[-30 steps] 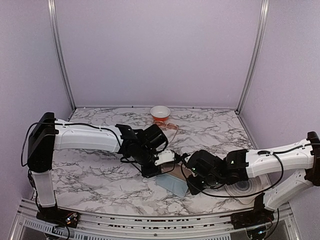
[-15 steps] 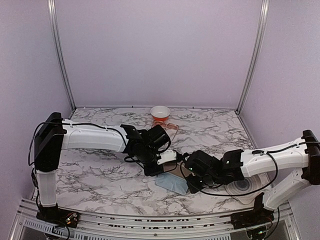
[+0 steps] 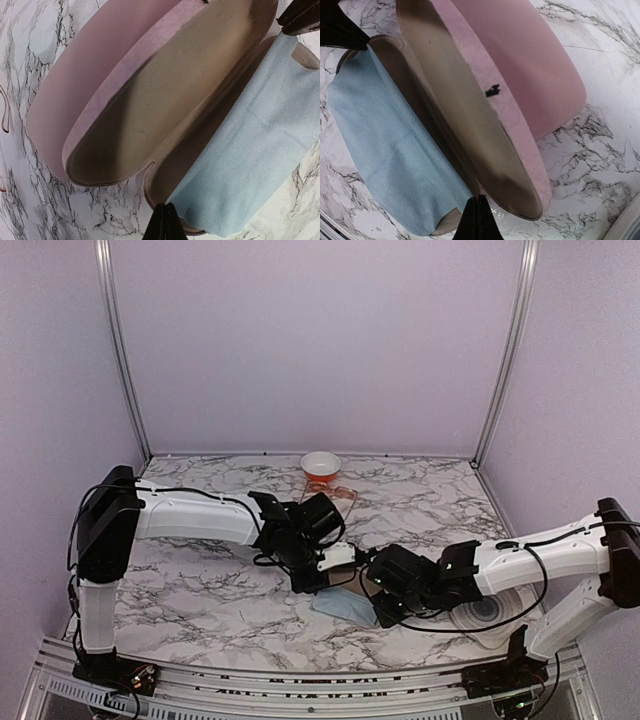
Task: Organize the sunglasses
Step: Place the folded cleaning cloth in the sunglasses case, then adjust the folded cleaning cloth on the sunglasses case.
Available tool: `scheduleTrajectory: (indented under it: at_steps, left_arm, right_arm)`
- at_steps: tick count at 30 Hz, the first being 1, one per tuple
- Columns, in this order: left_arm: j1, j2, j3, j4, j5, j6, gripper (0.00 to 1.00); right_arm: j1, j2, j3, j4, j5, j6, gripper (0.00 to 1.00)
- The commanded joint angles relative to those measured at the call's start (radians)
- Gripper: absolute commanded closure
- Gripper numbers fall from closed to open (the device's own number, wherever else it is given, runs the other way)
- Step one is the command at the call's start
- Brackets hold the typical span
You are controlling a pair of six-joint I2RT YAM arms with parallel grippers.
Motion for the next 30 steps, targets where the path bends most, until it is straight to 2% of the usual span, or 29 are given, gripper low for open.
scheduleTrajectory:
  at_steps: [1,17,21,25,30]
  left_arm:
    - [-0.007,0.042,0.037,-0.008,-0.068,0.065,1.00]
    - [-0.003,0.063,0.052,0.016,-0.075,0.112,1.00]
    - [-0.003,0.062,0.053,0.016,-0.082,0.105,1.00]
    - [-0.003,0.053,0.035,0.021,-0.073,0.092,1.00]
    - [-0.004,0.045,0.017,0.028,-0.060,0.079,1.00]
  right_arm:
    - [0.008,0.016,0.009,-0.017,-0.026,-0.065,1.00]
    - [0.009,0.011,0.015,-0.008,-0.034,-0.058,1.00]
    - [0.002,-0.060,-0.012,0.056,-0.050,-0.065,1.00]
    - [-0.048,-0.122,-0.049,0.133,-0.108,-0.072,0.96]
    - [-0.070,-0.120,-0.040,0.187,-0.177,-0.071,0.93]
